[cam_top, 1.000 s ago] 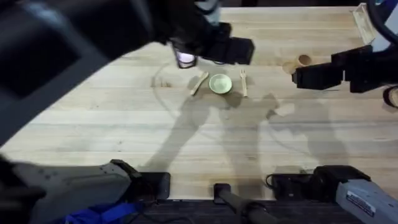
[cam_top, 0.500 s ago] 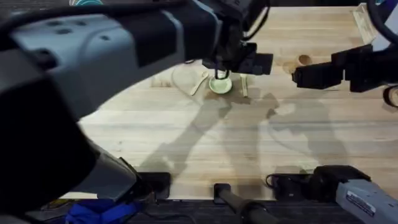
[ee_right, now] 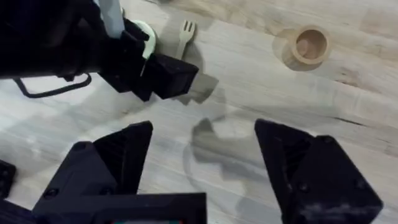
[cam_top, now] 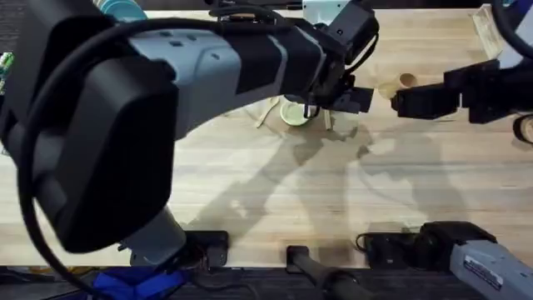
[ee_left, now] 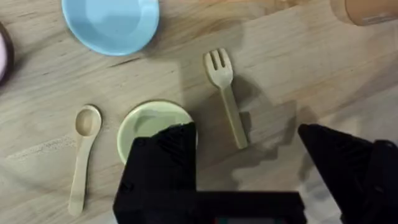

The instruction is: Pick up a utensil and set it on the pink plate, then put the other utensil in the container.

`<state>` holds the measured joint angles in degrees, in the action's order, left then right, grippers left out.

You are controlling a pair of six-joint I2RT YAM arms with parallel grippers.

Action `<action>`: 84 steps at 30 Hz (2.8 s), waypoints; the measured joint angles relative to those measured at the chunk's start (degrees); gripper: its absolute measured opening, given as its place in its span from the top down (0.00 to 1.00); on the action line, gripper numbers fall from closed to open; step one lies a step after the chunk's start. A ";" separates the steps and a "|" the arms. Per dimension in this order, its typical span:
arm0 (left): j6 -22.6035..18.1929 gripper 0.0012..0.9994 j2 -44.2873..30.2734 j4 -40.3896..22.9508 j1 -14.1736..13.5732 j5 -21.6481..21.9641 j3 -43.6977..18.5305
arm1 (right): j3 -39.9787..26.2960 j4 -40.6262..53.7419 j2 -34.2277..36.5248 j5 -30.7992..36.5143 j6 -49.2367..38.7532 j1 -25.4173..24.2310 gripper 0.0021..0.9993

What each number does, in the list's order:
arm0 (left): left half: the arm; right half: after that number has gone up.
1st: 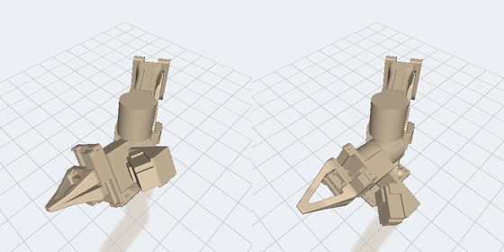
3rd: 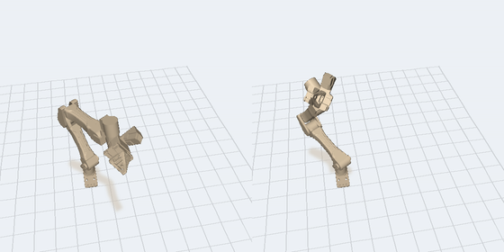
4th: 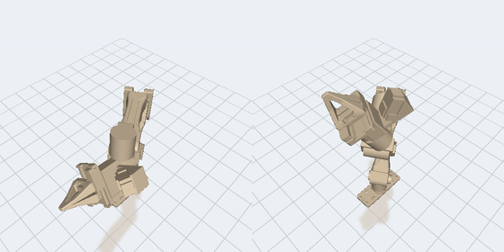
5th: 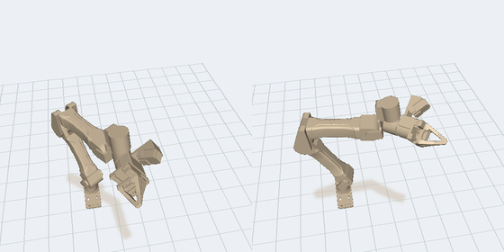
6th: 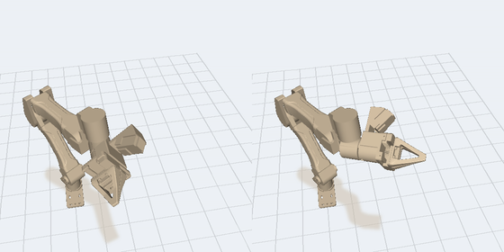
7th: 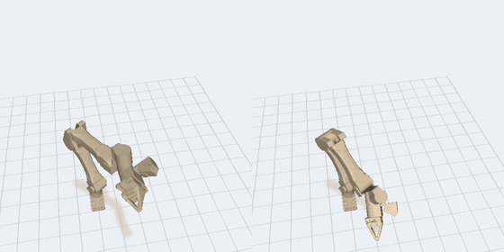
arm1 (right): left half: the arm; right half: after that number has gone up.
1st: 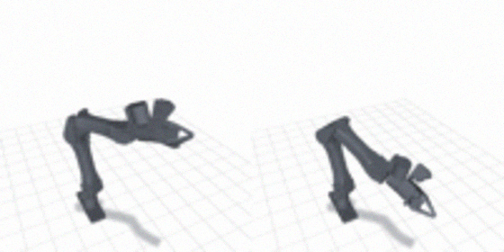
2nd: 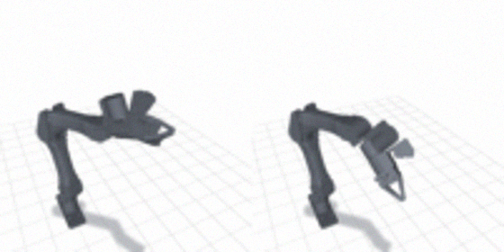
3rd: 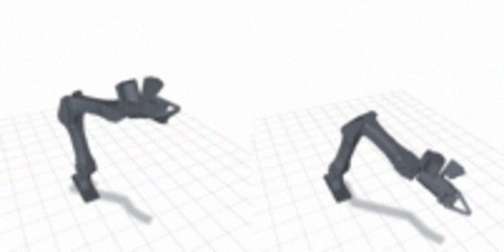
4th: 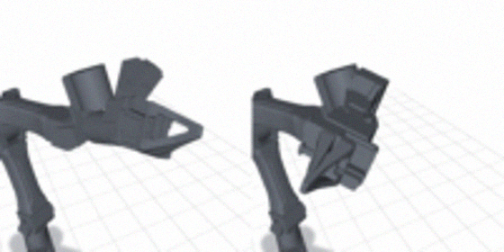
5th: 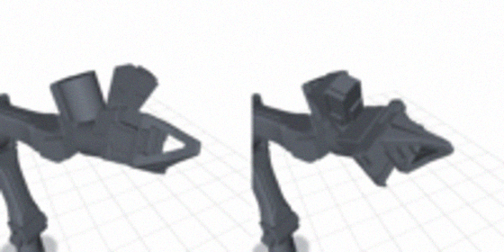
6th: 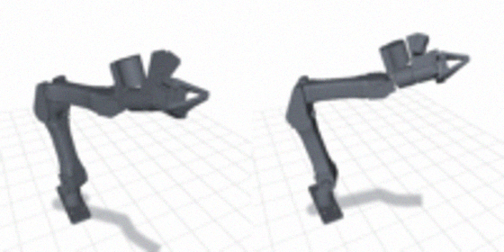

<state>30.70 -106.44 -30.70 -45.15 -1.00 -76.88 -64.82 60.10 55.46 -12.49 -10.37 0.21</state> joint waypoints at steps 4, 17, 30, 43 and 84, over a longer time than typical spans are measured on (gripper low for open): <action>0.19 0.00 -0.79 1.40 -0.72 0.88 -0.38 | 0.00 0.00 0.00 0.00 0.02 0.00 0.00; -0.70 0.00 -9.76 -6.03 -3.34 4.29 -10.83 | 0.00 0.02 0.00 0.00 0.00 0.00 0.00; -0.68 0.00 -10.67 -5.95 -2.97 5.14 -10.93 | 0.00 0.02 0.00 0.00 -0.01 0.00 0.00; -0.66 0.00 -10.66 -3.60 -2.97 5.16 -10.93 | 0.00 0.02 0.00 0.00 0.01 0.00 0.00; 4.72 0.59 -13.63 -4.39 -2.93 9.64 -11.54 | -0.02 0.02 0.00 -0.02 0.00 0.00 0.00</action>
<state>35.42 -120.07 -35.09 -48.07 8.64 -88.42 -64.84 60.12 55.46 -12.51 -10.37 0.21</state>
